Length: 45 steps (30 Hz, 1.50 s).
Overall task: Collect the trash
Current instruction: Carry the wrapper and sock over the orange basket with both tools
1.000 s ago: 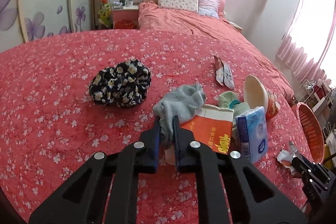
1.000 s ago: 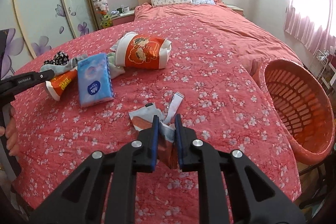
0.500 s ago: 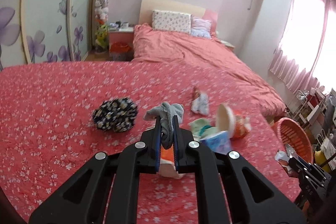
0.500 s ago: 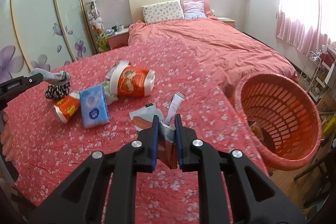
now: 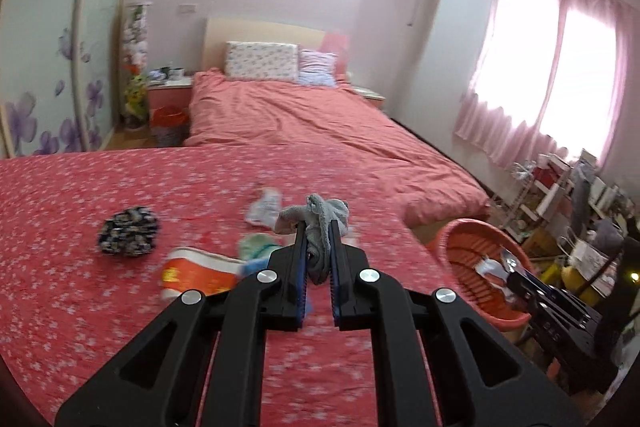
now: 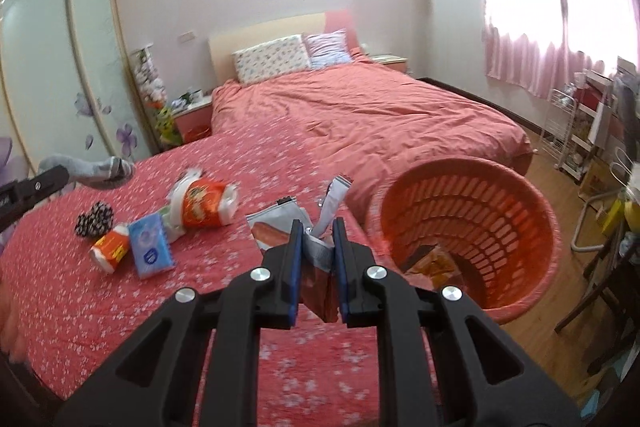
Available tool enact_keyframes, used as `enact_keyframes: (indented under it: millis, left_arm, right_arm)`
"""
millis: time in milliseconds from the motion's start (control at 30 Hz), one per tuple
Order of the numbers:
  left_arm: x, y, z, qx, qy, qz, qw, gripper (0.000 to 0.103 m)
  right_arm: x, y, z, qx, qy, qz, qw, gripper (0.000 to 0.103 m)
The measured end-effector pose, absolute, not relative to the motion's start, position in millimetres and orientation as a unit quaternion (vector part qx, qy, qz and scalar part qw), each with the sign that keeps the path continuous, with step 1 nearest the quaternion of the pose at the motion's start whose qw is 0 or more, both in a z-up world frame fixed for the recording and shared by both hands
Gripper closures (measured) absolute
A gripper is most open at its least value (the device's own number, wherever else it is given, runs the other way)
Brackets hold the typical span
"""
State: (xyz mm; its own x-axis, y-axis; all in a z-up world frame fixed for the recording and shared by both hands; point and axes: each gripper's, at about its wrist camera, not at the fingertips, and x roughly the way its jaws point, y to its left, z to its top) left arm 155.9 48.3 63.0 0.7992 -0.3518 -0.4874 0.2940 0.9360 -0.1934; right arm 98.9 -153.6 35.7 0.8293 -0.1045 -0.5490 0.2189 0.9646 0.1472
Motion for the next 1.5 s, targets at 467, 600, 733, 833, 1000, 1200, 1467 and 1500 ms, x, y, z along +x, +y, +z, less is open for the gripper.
enact_keyframes:
  millis: [467,600,733,833,1000,1200,1467,1500]
  left_arm:
    - [144.1,-39.8,46.4,-0.057,0.274,-0.256,0.925,0.094]
    - [140.9,-64.8,40.8,-0.051,0.277,-0.278,0.918,0.094]
    - [137.9,-90.3,35.1,-0.043,0.279,-0.298,0.912,0.094]
    - [139.7,-107.0,30.3,-0.042,0.285,-0.312,0.906,0.094]
    - [144.4,-130.8,21.5,-0.036,0.294,-0.327,0.897,0.094]
    - [150.4,-155.8,9.1,-0.028,0.308,-0.339,0.888,0.094]
    - [154.6,-182.2,-2.9,-0.021,0.319,-0.355,0.878,0.094]
    - [155.8,-185.0,-4.5,-0.021,0.321,-0.356,0.877,0.094]
  right_arm:
    - [77.2,-221.0,33.3,0.142,0.246,-0.166,0.944,0.088]
    - [74.6,-238.1,27.0,0.152,0.243,-0.183,0.940,0.088]
    - [75.2,-252.4,18.6,0.157,0.245,-0.193,0.937,0.088]
    - [76.7,-262.4,12.7,0.163,0.244,-0.200,0.935,0.088]
    - [82.9,-282.1,2.7,0.172,0.243,-0.210,0.931,0.088]
    - [90.2,-301.2,-8.2,0.186,0.242,-0.217,0.927,0.088]
    - [97.9,-319.9,-20.3,0.200,0.241,-0.220,0.924,0.087]
    - [99.1,-321.6,-21.8,0.202,0.240,-0.220,0.924,0.087]
